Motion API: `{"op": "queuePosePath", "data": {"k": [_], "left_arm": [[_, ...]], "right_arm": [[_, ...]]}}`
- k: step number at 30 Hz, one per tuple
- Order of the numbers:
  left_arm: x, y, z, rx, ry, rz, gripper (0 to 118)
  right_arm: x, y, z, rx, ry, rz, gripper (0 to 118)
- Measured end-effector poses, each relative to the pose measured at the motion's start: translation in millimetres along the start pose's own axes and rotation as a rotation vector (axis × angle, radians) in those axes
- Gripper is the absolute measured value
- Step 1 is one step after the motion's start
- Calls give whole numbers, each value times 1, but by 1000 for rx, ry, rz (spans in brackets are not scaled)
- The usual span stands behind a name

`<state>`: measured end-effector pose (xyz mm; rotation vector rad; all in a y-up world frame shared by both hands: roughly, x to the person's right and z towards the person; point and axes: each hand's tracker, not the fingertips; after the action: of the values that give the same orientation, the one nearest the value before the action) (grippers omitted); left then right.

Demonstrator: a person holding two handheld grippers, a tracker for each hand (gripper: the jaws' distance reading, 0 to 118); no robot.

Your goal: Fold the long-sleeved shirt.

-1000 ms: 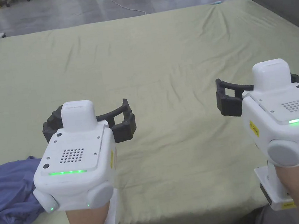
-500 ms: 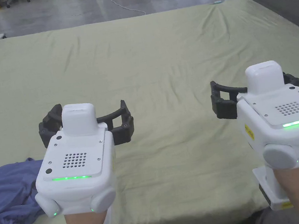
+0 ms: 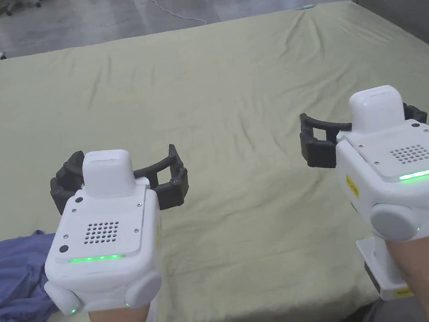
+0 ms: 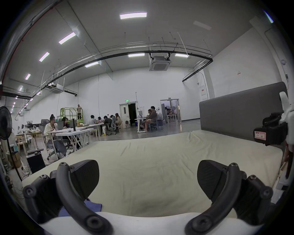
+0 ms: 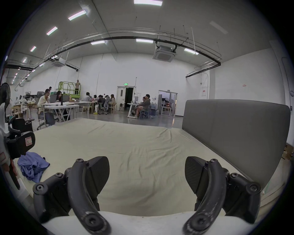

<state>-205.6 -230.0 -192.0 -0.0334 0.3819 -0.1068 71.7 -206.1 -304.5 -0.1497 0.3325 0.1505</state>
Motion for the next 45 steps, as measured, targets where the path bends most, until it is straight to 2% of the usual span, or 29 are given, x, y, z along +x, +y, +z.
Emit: {"op": "queuePosePath", "data": {"k": [18,36,45], "left_arm": [[-7,7,8,-16,-2,45,118],[-7,1,9,-30,-7,62,118],[-4,1,5,-35,-13,46,118]], "right_arm": [[0,3,6,19,-25,-28,98],[-8,-1,6,19,-12,4,98],[-4,-1,2,2,-22,-13,98]]}}
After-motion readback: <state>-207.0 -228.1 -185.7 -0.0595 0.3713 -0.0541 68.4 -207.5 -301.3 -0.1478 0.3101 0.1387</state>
